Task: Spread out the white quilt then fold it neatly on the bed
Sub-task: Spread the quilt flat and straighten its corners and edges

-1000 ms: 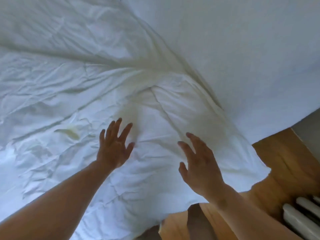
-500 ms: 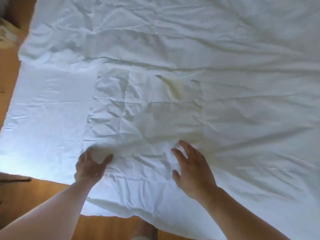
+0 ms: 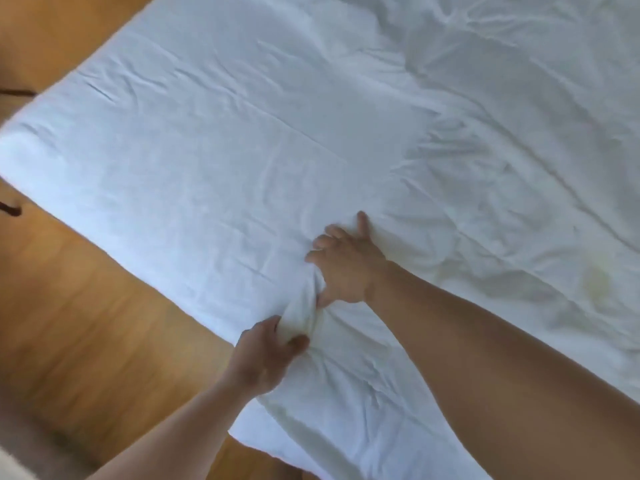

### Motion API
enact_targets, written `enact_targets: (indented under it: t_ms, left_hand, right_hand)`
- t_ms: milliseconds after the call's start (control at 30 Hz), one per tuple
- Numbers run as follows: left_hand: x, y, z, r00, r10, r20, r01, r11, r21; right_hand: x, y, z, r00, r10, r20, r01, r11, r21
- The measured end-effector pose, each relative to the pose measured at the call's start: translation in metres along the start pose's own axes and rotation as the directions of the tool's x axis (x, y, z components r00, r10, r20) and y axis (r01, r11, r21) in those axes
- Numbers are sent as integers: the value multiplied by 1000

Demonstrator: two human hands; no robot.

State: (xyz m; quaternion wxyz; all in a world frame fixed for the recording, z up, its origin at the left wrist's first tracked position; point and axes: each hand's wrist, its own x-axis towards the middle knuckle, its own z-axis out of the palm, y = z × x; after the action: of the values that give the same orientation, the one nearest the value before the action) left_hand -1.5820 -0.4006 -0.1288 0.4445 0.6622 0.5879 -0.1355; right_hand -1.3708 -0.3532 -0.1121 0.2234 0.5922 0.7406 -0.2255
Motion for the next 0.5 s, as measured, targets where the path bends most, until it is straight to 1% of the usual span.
enact_targets:
  t_ms: [33,67,100,167,233,300,367,400,433,467,500]
  left_hand:
    - [-1,-9,1,1000,12,-19,-12,1000,-22]
    - [-5,-20,0,999,20,-34,-21,999,-37]
    - [-10,-34,-2,999,13,-38,-16,997,-73]
    - [-31,-65,-5,1000,-12,-6,10,979,-205]
    - [-48,-86,-8,1000,-16,24,22,963,-267]
    - [-47,-94,-13,996,-22,83,41,970,-240]
    - [-32,-91,-21,979,-51,200,80,987,-140]
    - [-24,-85,-26,973,-40,229,54,997,-55]
    - [-17,-78,-31,975,-17,223,12,1000,27]
    - [-12,-65,-38,986,14,168,-25,998,64]
    - [-7,-51,-44,993,59,99,-65,997,52]
  right_hand:
    - [5,-4,-5,999,2,40,-1,1000,-22]
    - [7,-11,-4,999,-3,47,3,1000,2]
    - [7,-22,-3,999,-23,41,22,999,40]
    - [4,-55,4,996,-89,25,86,992,92]
    - [3,-82,14,991,-132,-12,133,989,59]
    - [8,-92,19,990,-133,-38,135,990,40]
    - [13,-86,16,989,-141,-48,144,988,54]
    - [14,-78,11,986,-158,-43,161,984,75]
    - [13,-67,6,984,-171,-42,175,980,99]
    - [11,-51,1,985,-162,-52,167,980,109]
    - [8,-32,-3,990,-124,-74,131,986,103]
